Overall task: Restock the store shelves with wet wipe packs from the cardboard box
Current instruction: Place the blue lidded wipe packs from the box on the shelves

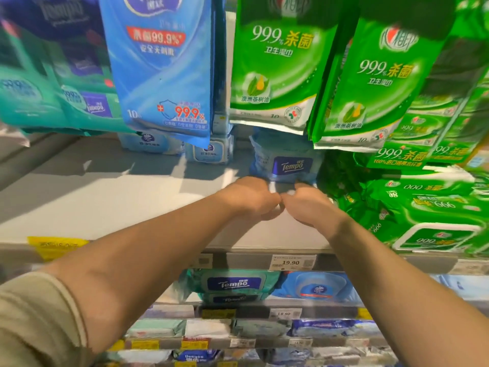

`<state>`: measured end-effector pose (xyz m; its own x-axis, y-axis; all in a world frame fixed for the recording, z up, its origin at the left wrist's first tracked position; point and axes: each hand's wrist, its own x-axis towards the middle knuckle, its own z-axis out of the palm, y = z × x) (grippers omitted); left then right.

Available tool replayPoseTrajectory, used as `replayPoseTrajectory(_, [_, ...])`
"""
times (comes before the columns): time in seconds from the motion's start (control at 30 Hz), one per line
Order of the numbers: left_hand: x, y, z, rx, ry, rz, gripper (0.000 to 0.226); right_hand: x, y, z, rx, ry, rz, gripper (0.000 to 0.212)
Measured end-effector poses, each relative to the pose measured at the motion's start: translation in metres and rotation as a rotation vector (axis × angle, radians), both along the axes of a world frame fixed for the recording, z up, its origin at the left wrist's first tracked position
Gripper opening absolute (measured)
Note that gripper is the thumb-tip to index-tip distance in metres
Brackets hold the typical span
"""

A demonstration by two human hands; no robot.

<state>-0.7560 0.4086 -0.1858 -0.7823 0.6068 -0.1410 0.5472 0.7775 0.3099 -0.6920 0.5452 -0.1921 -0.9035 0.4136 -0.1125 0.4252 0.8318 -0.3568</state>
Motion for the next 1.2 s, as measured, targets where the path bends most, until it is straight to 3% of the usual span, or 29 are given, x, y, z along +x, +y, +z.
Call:
replayPoseTrajectory(0.17, [0.015, -0.036, 0.006, 0.046, 0.047, 0.066, 0.080, 0.010, -0.018, 0.001, 0.036, 0.010, 0.004, 0.057])
replayPoseTrajectory(0.27, [0.027, -0.060, 0.005, 0.096, 0.068, 0.089, 0.085, 0.019, -0.035, 0.000, 0.126, -0.032, 0.016, 0.068])
replayPoseTrajectory(0.43, [0.051, -0.095, 0.005, 0.140, 0.095, 0.115, 0.087, 0.047, -0.060, 0.004, 0.185, -0.022, 0.001, 0.063])
replayPoseTrajectory(0.6, [0.102, -0.128, 0.003, 0.217, 0.122, 0.196, 0.085, 0.082, -0.080, 0.008, 0.137, 0.047, 0.019, 0.088])
replayPoseTrajectory(0.73, [0.153, -0.154, -0.003, 0.223, 0.161, 0.317, 0.084, 0.119, -0.102, 0.009, 0.122, 0.072, 0.106, 0.070])
replayPoseTrajectory(0.9, [0.228, -0.188, -0.024, 0.152, 0.143, 0.516, 0.087, 0.176, -0.132, -0.012, 0.081, 0.087, 0.246, 0.080])
replayPoseTrajectory(1.1, [0.329, -0.261, -0.048, 0.072, 0.038, 0.808, 0.088, 0.229, -0.202, -0.047, -0.109, 0.052, 0.463, 0.069])
replayPoseTrajectory(1.2, [0.369, -0.311, -0.059, 0.088, 0.069, 0.981, 0.104, 0.243, -0.249, -0.051, -0.171, 0.045, 0.634, 0.075])
